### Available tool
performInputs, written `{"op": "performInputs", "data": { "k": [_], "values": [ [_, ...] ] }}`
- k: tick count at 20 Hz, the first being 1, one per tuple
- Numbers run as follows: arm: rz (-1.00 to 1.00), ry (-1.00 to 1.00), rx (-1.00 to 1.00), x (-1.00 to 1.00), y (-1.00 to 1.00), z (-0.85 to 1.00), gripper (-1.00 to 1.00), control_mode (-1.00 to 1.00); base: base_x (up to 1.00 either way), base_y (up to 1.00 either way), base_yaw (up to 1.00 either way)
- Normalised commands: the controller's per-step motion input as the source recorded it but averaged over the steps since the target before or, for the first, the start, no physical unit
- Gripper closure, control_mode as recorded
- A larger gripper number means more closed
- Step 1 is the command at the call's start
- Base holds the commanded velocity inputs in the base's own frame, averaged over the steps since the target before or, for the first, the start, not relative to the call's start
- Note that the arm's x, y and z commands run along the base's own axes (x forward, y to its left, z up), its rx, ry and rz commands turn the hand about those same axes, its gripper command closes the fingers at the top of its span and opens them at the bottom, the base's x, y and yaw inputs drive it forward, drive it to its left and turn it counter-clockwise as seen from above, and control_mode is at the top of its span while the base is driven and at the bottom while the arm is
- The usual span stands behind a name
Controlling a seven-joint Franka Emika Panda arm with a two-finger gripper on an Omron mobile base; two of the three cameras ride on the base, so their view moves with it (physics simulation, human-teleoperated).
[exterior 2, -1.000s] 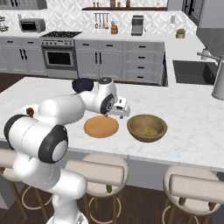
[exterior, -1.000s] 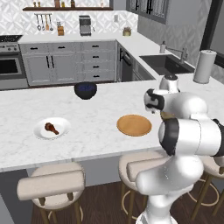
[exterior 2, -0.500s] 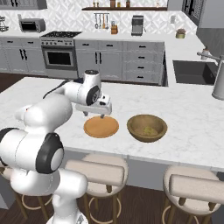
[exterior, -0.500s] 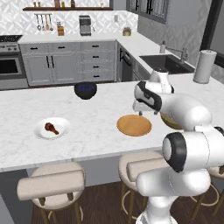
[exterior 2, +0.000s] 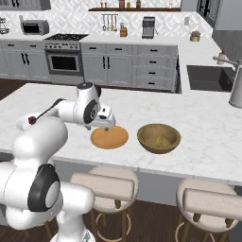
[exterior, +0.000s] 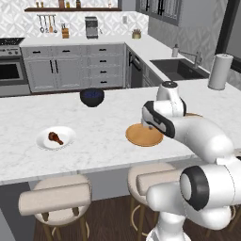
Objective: Pick the chicken drumstick and potato from their plates and place them in the bowl. Then put the bowl in the fridge.
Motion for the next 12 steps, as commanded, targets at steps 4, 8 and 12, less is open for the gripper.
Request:
{"op": "performInputs", "data": {
  "k": [4,8,12],
  "values": [
    [0.00,-0.01,0.10,-0.01,-0.06,-0.03,-1.00,-1.00,0.00,0.00,0.00],
    [-0.01,0.00,0.12,0.00,0.00,-0.01,-1.00,-1.00,0.00,0.00,0.00],
    [-0.02,-0.03,0.00,0.00,0.01,0.00,-1.00,1.00,0.00,0.08,0.00]
  ]
}}
